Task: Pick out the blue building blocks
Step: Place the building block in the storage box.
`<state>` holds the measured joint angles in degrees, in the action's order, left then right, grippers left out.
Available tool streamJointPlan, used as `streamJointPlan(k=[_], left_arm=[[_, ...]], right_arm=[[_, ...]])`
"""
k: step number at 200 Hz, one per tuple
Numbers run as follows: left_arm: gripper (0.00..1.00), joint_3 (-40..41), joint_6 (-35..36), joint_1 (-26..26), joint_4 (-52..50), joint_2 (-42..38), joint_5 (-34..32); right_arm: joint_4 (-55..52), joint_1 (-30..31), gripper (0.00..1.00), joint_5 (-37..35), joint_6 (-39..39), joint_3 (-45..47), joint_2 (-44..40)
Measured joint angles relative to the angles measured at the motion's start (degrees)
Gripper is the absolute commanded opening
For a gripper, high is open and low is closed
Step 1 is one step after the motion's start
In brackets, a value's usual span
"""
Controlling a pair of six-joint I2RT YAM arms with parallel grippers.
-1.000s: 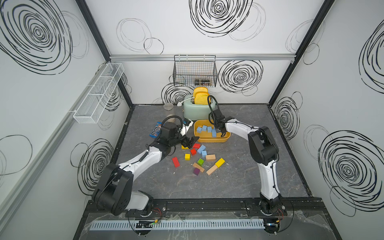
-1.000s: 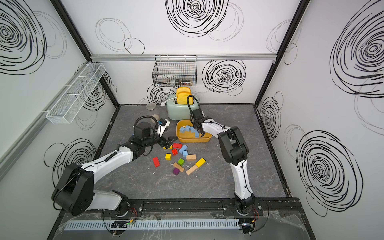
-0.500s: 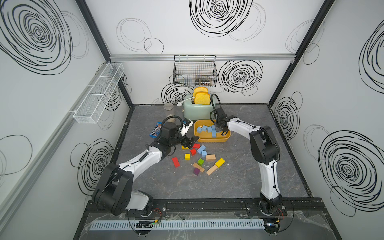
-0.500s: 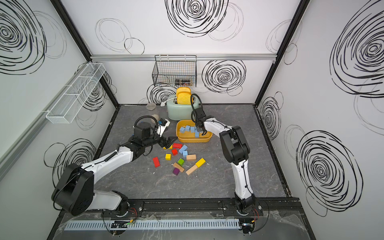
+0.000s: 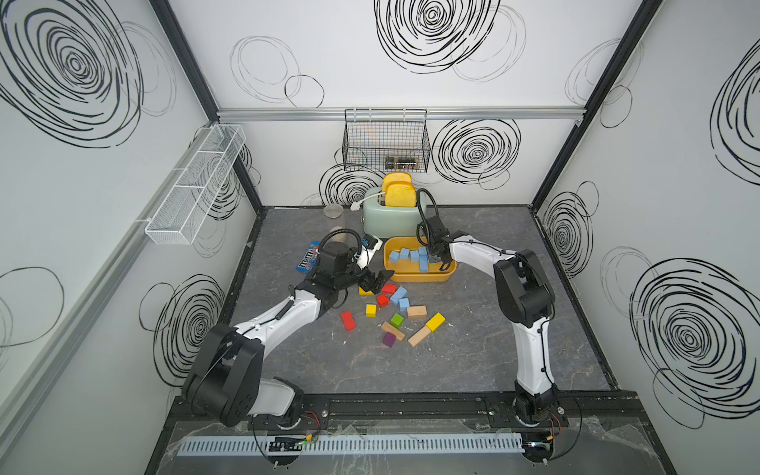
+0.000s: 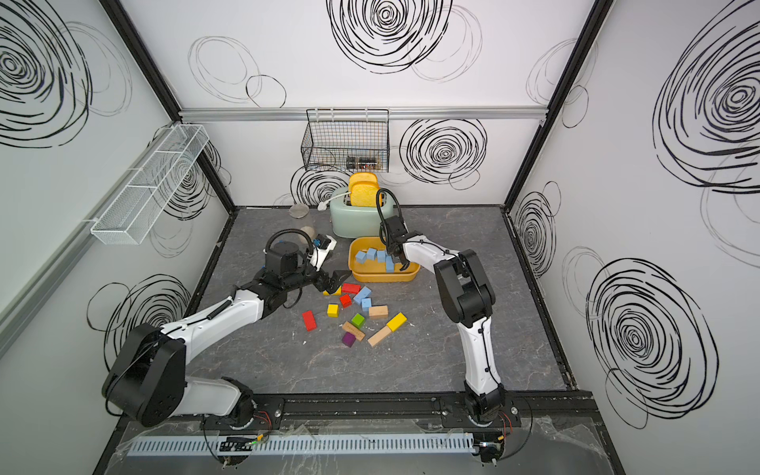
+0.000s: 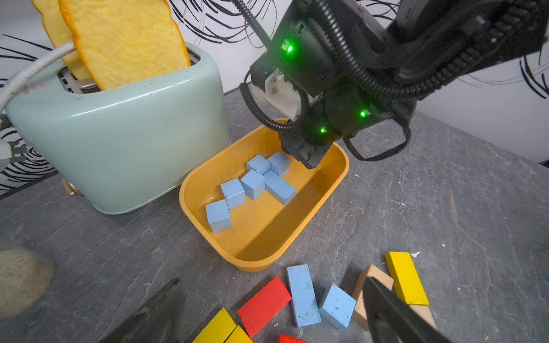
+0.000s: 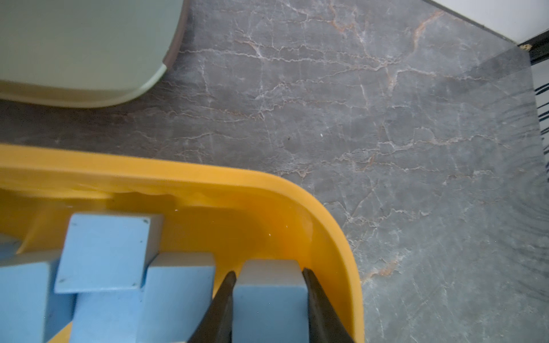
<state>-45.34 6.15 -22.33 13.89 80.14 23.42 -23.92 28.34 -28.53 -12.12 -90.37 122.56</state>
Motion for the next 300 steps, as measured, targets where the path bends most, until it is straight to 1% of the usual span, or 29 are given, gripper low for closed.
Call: streamJointPlan(k=[7, 19, 32, 41, 55, 69, 83, 94, 128, 151, 177, 210, 247, 251, 262, 300], left_arm=[[0.96, 0.00, 0.00, 0.00, 0.00, 0.00, 0.00], [0.96, 0.00, 0.00, 0.00, 0.00, 0.00, -0.02], [0.96, 0.00, 0.00, 0.00, -0.02, 0.00, -0.07], [0.96, 0.00, 0.02, 0.00, -0.02, 0.00, -0.09], [0.96, 0.00, 0.02, 0.00, -0.02, -0.02, -0.11], [0.96, 0.00, 0.02, 0.00, -0.04, -0.09, -0.13], [0.96, 0.00, 0.02, 0.00, -0.07, -0.15, -0.15], [0.96, 0.00, 0.02, 0.00, -0.17, -0.28, -0.15], [0.96, 0.00, 0.02, 0.00, -0.22, -0.76, -0.24], [0.96, 0.00, 0.02, 0.00, -0.46, -0.98, -0.35], [0.96, 0.00, 0.02, 0.00, -0.57, -1.88, -0.52], [0.96, 0.00, 0.04, -0.02, -0.90, -3.96, -0.81], [0.96, -0.37, 0.24, -0.68, -2.36, -6.51, -1.92], [0.96, -0.42, 0.28, -0.81, -2.73, -6.84, -2.08], [0.96, -0.52, 0.46, -1.27, -3.76, -7.82, -2.54], [0.96, -0.52, 1.03, -2.73, -6.99, -12.72, -4.07]], right_arm=[[0.00, 0.00, 0.14, -0.24, 0.02, 0.00, 0.00], [0.00, 0.02, 0.19, -0.31, 0.13, 0.00, 0.00], [0.00, 0.02, 0.20, -0.09, 0.13, 0.00, 0.00], [-0.02, 0.00, 0.23, 0.33, 0.09, 0.00, 0.00], [-0.02, -0.07, 0.29, 1.20, -0.13, 0.00, 0.00], [-0.02, -0.24, 0.40, 2.08, -0.55, 0.00, 0.02], [-0.02, -0.33, 0.46, 2.71, -0.85, 0.00, 0.00], [-0.02, -0.33, 0.50, 3.19, -0.76, 0.02, 0.00], [0.13, -0.35, 0.54, 4.79, -1.51, 1.31, -0.68], [0.11, -0.37, 0.61, 5.75, -1.95, 2.08, -1.99], [0.39, -0.37, 0.70, 7.39, -2.23, 2.95, -4.74], [1.44, -0.37, 0.85, 10.56, -2.71, 4.61, -9.49], [3.65, -0.37, 0.99, 14.88, -3.10, 8.83, -15.96], [3.76, -0.37, 1.00, 15.37, -3.21, 9.31, -16.65], [4.00, -0.37, 0.98, 16.39, -3.26, 10.60, -18.56], [4.57, -0.31, 0.98, 19.65, -3.34, 14.93, -25.70]])
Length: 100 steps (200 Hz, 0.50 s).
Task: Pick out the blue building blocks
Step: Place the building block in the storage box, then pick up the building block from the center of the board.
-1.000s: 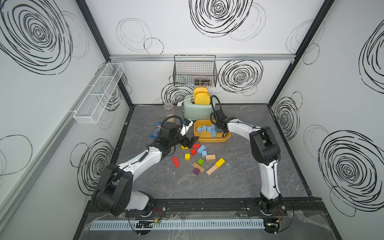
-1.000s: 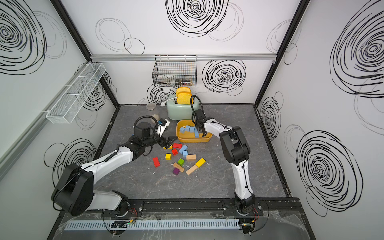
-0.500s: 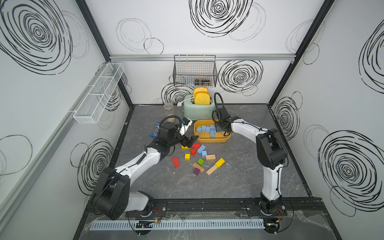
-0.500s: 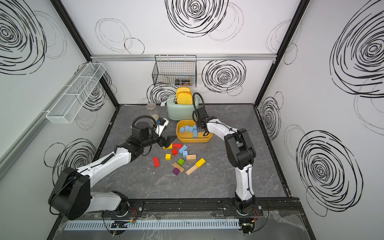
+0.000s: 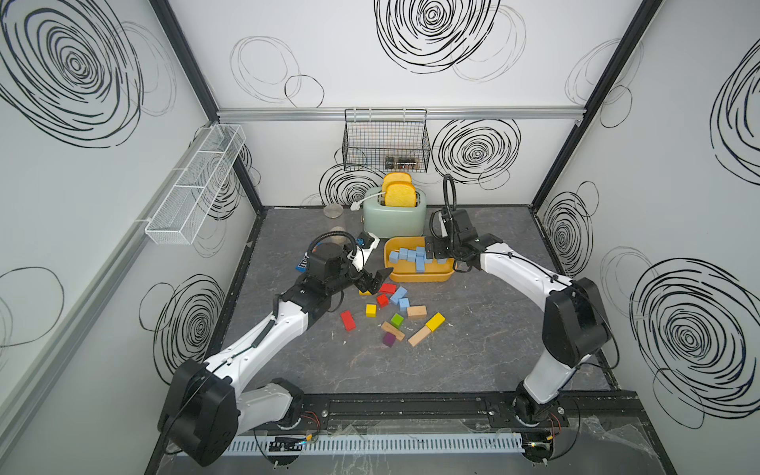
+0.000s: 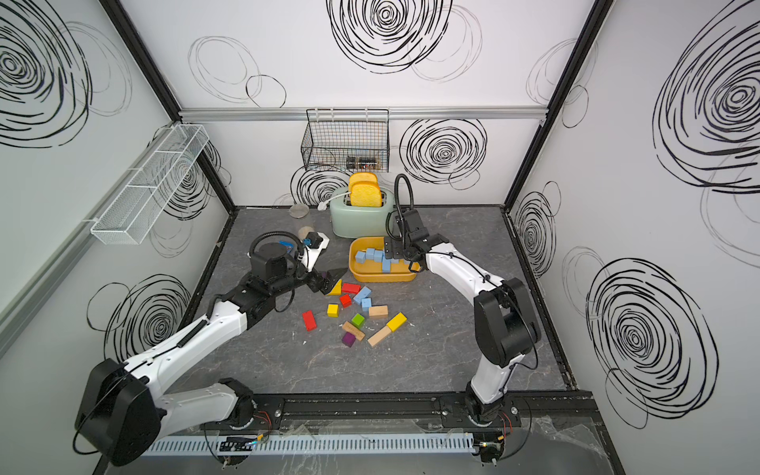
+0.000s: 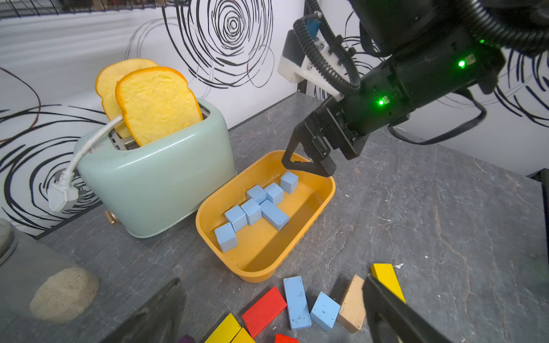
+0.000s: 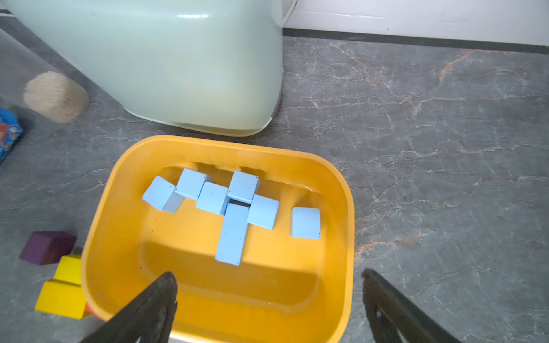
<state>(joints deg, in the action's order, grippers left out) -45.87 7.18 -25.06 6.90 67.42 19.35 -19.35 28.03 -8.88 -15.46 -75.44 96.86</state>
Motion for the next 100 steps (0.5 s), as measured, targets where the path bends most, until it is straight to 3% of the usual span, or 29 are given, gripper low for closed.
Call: streamJointPlan(k=[57, 100], left_arm=[[0.96, 0.85, 1.14, -0.46, -4.87, -8.39, -2.14], [0.96, 4.85, 1.42, -0.72, -9.16, -13.29, -3.21]], right_arm=[[1.70, 0.94, 0.98, 6.69, 0.04, 7.80, -9.92], [2.03, 3.52, 0.98, 9.68, 0.04, 12.72, -12.74]])
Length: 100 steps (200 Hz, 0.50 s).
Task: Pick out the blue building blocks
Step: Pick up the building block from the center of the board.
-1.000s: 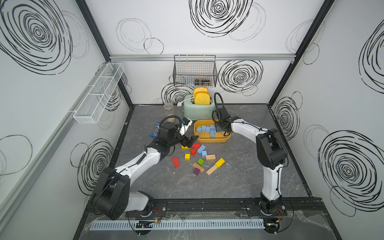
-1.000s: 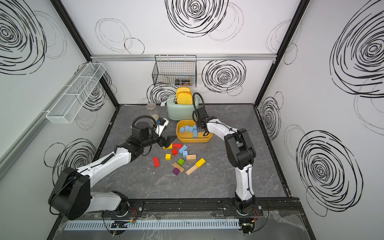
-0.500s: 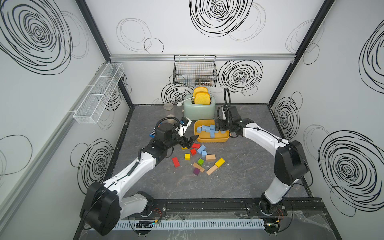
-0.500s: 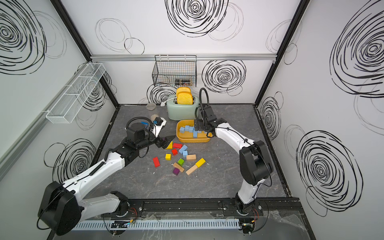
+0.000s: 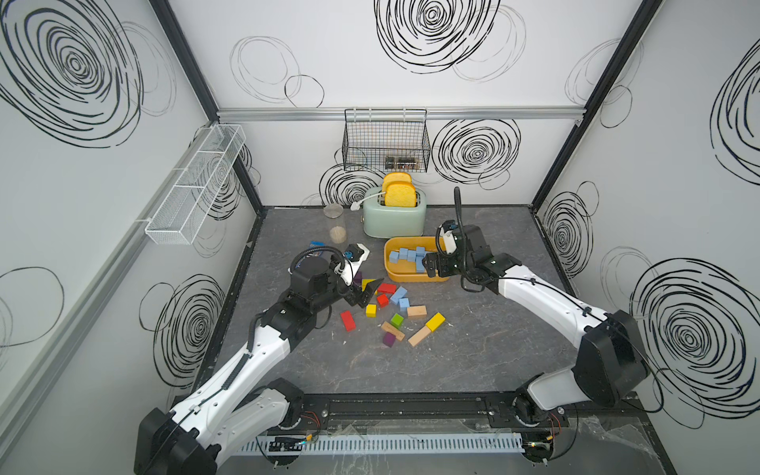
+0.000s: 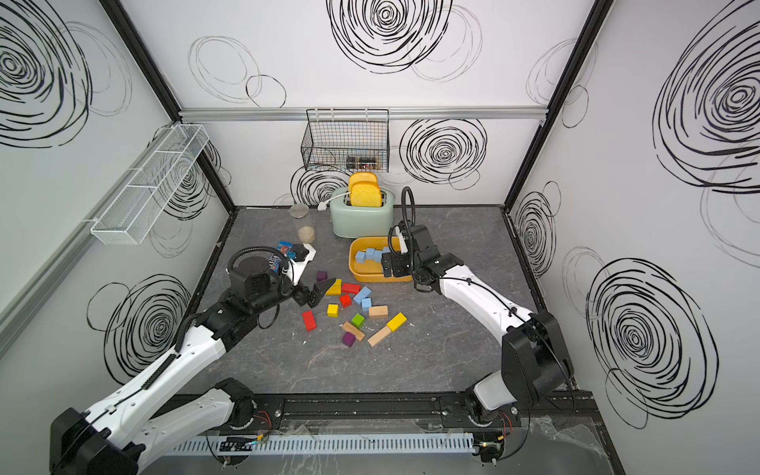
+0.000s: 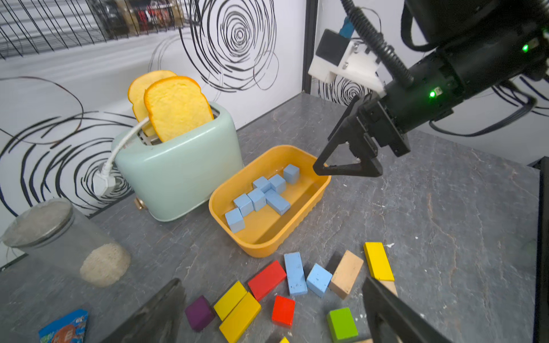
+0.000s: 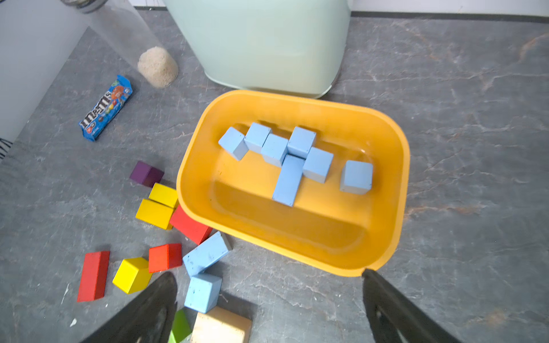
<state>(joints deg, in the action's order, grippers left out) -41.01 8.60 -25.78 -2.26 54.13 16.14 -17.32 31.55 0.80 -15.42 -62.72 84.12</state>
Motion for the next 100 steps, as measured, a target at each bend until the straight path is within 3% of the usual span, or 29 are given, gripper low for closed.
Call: streamJointPlan(k=[100], left_arm=[[0.96, 7.43, -0.35, 0.00, -4.66, -5.57, -1.33]], right_arm=[[1.51, 6.71, 0.97, 4.59, -1.73, 0.66, 4.46]])
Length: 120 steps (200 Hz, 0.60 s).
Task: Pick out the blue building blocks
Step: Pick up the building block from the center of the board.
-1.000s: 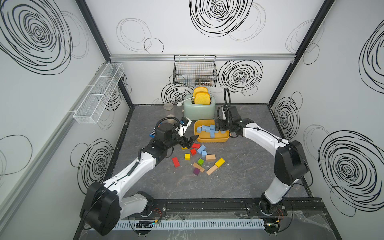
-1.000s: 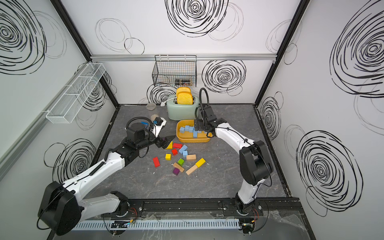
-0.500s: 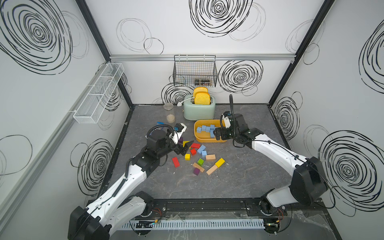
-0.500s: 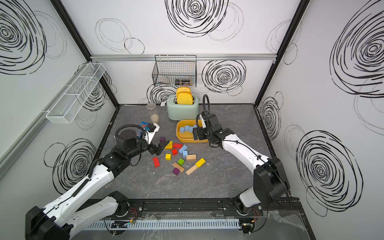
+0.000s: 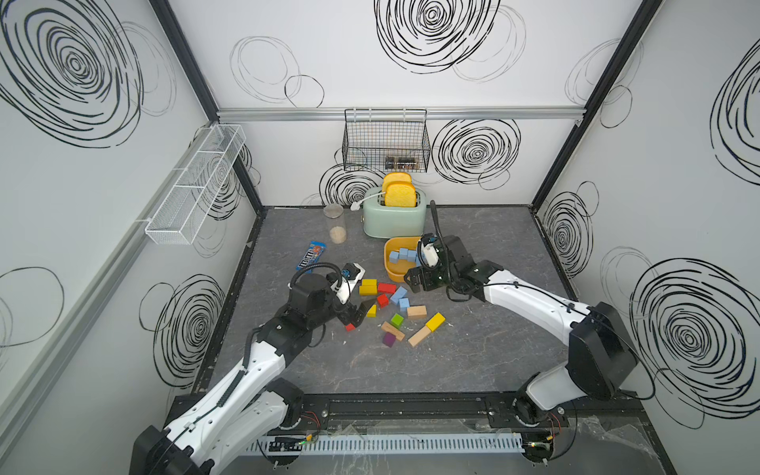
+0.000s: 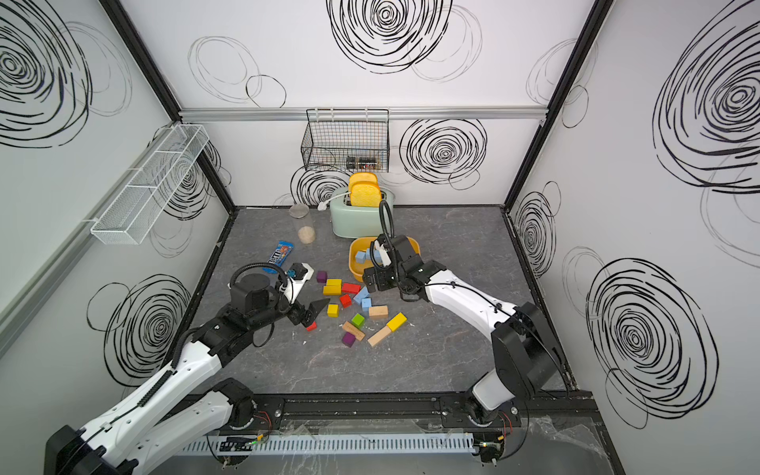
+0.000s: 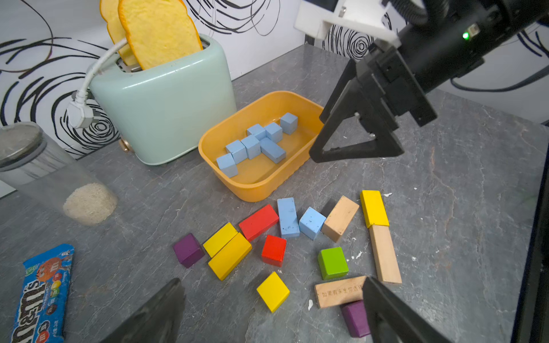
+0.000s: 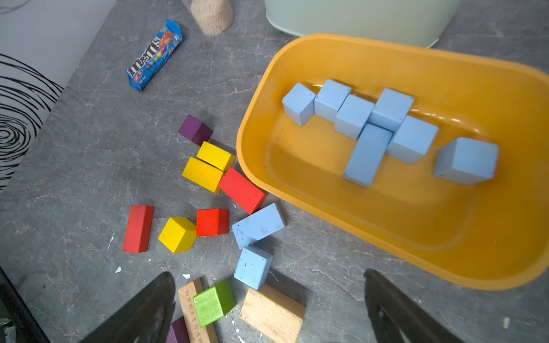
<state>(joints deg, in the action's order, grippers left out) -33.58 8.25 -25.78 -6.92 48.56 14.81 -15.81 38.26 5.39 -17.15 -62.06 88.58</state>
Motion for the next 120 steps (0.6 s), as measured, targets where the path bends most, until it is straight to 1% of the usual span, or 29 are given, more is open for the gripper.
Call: streamJointPlan(k=[44, 120], left_arm=[[0.96, 2.51, -0.83, 0.15, 0.33, -0.90, 0.00], [0.96, 4.33, -1.36, 1.79, 1.11, -1.05, 0.20]], right_arm=[[-0.63, 0.90, 0.88, 0.74, -0.85, -0.70, 5.49], [-1.46, 1.51, 0.83, 1.84, -1.09, -3.80, 11.28]])
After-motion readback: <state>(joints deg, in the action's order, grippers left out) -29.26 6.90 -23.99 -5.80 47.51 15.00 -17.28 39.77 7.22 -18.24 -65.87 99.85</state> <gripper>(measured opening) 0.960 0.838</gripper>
